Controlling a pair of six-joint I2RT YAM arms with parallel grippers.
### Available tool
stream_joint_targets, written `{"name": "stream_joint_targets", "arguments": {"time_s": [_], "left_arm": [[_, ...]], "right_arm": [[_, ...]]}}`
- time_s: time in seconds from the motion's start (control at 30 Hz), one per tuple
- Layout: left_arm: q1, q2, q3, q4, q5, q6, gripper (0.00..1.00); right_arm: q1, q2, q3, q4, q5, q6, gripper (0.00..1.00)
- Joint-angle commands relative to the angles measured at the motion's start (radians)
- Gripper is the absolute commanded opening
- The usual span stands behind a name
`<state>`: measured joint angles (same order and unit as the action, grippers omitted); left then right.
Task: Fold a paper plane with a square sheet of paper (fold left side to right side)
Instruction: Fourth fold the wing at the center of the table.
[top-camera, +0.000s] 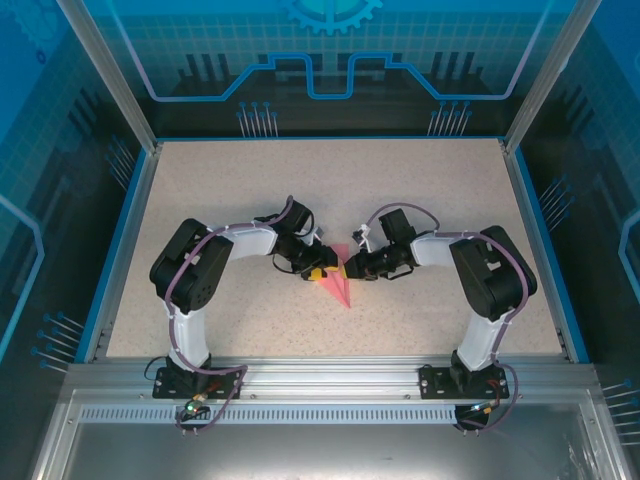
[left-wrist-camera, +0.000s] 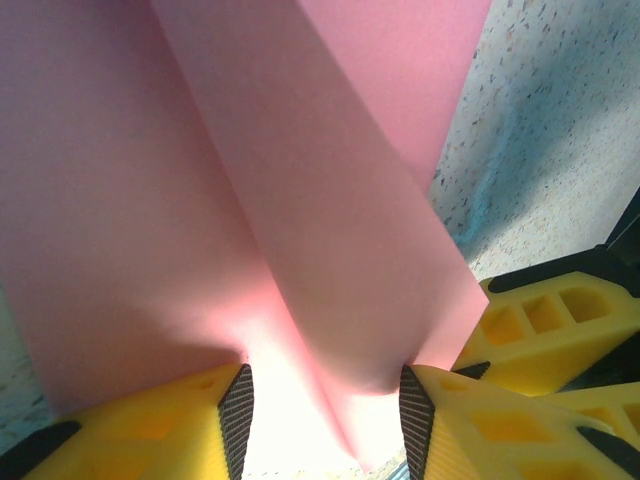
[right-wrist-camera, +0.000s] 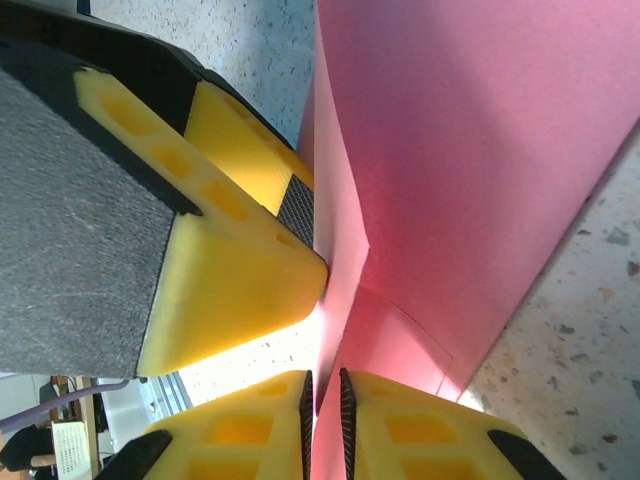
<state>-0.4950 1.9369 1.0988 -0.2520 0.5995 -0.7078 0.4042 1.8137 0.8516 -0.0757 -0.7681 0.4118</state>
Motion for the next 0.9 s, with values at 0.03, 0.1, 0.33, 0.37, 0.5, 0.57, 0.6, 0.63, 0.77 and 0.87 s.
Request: {"name": "stream_joint_targets", "arguments": {"time_s": [0.03,0.1,0.33,0.37,0.5,0.57,0.6,0.63,0.77,0.87], "left_arm": [[-0.005,0.03,0.003,-0.041,-0.037,0.001,0.46],[-0.005,0.03,0.003,-0.041,-0.037,0.002,0.46],[-0.006,0.027,0.0,-0.042,-0.038,0.002,0.46],[-0.006,0.027,-0.001,-0.043,-0.038,0.004,0.46],[-0.006,0.026,-0.003,-0.042,-0.038,0.004,0.47],[-0.006,0.026,-0.001,-0.043,-0.039,0.004,0.47],[-0.005,0.026,-0.002,-0.042,-0.038,0.004,0.47],[-0.005,0.026,-0.002,-0.042,-0.038,0.004,0.47],[-0.005,0.027,-0.004,-0.042,-0.038,0.003,0.47],[-0.006,0.027,-0.005,-0.041,-0.038,0.003,0.47]], "right_arm": [[0.002,0.022,0.023,0.012,-0.027,0.001,0.17],[0.004,0.024,0.023,0.012,-0.027,0.0,0.16],[0.002,0.026,0.022,-0.04,0.026,-0.023,0.04],[0.002,0.028,0.021,-0.05,0.034,-0.029,0.04],[0.002,0.031,0.049,-0.075,0.066,-0.037,0.03],[0.002,0.034,0.053,-0.086,0.08,-0.043,0.03],[0.002,0.036,0.055,-0.091,0.085,-0.045,0.03],[0.002,0.04,0.055,-0.092,0.085,-0.047,0.03],[0.004,0.047,0.058,-0.096,0.094,-0.048,0.03],[0.004,0.053,0.062,-0.105,0.095,-0.053,0.03]]}}
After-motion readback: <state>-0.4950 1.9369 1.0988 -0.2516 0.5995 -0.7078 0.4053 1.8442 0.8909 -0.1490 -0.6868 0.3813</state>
